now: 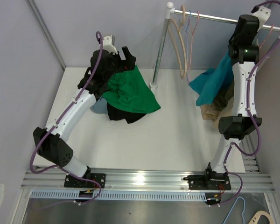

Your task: Remove the t-shirt from the hanger

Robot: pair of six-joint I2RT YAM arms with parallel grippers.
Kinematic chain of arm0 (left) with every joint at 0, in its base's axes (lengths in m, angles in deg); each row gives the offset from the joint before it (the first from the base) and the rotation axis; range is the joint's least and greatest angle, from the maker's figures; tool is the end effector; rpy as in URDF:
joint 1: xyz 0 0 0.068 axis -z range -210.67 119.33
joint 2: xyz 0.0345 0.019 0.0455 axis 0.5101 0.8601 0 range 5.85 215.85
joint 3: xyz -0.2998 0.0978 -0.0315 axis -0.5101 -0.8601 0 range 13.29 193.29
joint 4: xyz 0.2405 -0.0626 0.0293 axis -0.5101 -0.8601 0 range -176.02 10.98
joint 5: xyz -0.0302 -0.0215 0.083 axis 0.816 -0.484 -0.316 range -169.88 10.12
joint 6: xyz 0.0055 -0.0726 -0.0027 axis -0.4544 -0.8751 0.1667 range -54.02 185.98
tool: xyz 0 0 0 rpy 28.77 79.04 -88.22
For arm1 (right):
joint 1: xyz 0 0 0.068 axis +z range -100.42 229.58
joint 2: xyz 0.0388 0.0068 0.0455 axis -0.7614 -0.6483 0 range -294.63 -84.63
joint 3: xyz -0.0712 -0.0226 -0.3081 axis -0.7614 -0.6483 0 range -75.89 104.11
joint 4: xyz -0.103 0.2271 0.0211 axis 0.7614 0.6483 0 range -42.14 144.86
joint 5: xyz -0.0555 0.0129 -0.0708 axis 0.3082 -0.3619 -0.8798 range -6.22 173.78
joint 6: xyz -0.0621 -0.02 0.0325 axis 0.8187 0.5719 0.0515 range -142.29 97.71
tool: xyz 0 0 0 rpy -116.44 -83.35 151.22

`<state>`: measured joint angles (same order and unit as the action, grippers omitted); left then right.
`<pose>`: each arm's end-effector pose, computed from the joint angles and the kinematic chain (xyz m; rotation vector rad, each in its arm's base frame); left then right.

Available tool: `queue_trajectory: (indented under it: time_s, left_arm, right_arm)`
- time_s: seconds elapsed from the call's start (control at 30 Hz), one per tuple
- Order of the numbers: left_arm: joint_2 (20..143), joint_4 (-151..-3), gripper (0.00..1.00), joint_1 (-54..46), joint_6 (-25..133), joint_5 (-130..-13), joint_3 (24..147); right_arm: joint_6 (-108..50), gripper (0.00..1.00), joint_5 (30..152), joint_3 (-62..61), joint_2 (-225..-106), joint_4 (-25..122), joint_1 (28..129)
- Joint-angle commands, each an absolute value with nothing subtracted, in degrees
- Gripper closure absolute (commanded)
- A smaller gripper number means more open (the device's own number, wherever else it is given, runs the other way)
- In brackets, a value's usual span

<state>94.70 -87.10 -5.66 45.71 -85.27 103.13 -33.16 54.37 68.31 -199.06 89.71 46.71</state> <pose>0.3459 -0.1550 0.4702 -0.0004 1.7204 -0.5097 0.4423 -0.0520 0.5366 0.5713 1.6726 -0.3551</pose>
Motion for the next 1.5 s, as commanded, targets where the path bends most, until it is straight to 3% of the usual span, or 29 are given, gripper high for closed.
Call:
queue_trajectory:
  time_s: [0.0,0.43,0.73,1.27,1.47]
  left_arm:
    - [94.4,-86.2,0.01,-5.2,47.3,-85.3,105.2]
    - [89.2,-87.5,0.01,-1.2,49.2,-88.0,104.9]
    - [82.1,-86.7,0.0,4.9,52.8,-89.5,100.7]
    - [75.4,-76.3,0.0,29.8,61.0,-84.2,86.2]
    - [79.0,-69.3,0.0,40.2,61.1,-87.5,82.2]
  right_arm:
    - [-32.0,1.0,54.5,69.4,-198.6,88.1,46.9]
    - [-34.5,1.0,75.0,69.0,-187.5,90.0,48.9]
    - [-37.0,1.0,80.2,57.6,-177.5,95.0,53.1]
    - [-37.3,1.0,70.0,29.2,-156.0,94.3,63.2]
    - [-38.5,1.0,65.1,26.2,-151.9,96.8,64.1]
